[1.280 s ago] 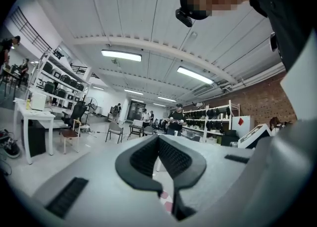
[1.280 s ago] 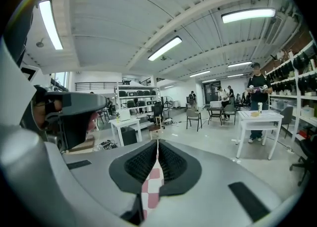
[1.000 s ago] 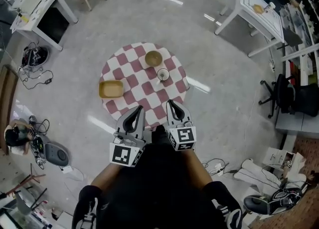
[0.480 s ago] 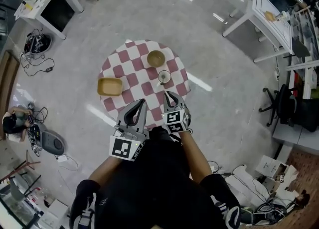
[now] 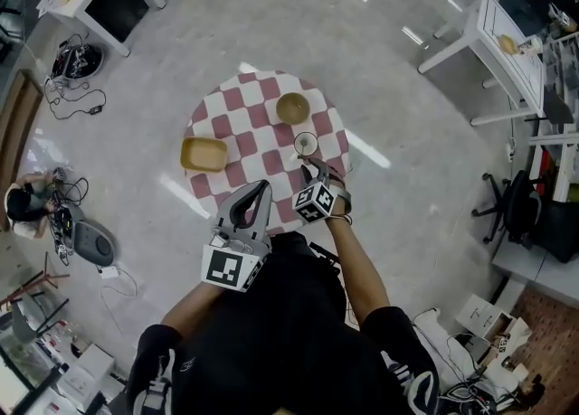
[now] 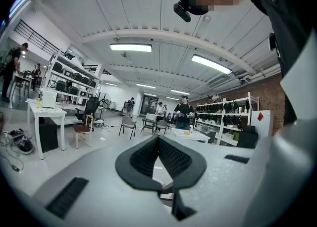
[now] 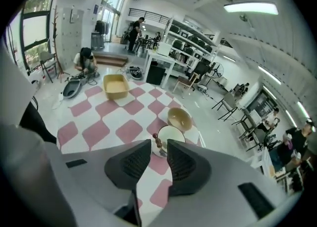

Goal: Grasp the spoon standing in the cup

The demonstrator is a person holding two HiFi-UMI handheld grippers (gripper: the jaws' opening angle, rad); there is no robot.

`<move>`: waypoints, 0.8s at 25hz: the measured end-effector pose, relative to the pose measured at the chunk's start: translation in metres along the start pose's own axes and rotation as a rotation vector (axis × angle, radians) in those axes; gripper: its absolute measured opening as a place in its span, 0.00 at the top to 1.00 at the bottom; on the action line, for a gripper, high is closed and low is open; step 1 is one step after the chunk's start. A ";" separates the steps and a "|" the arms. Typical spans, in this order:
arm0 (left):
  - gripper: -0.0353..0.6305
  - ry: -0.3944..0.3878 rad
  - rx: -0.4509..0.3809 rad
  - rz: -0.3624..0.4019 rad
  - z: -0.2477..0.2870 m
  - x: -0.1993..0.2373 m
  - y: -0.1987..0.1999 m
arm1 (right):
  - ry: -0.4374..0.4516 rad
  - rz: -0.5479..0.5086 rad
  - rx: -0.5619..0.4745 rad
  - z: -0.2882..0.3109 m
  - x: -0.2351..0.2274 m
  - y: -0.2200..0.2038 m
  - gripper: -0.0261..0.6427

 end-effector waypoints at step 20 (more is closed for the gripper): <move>0.93 0.039 0.005 -0.008 -0.007 0.022 0.006 | -0.016 -0.083 0.041 0.045 0.004 0.005 0.86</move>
Point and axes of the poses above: the fingertips, and each gripper's own axes: z forward along the fingers, x to its left, y out of its top, the point moved 8 cm from there along -z, backward along the fingers, and after that the axes turned 14 degrees about -z, right-handed, at the moved point
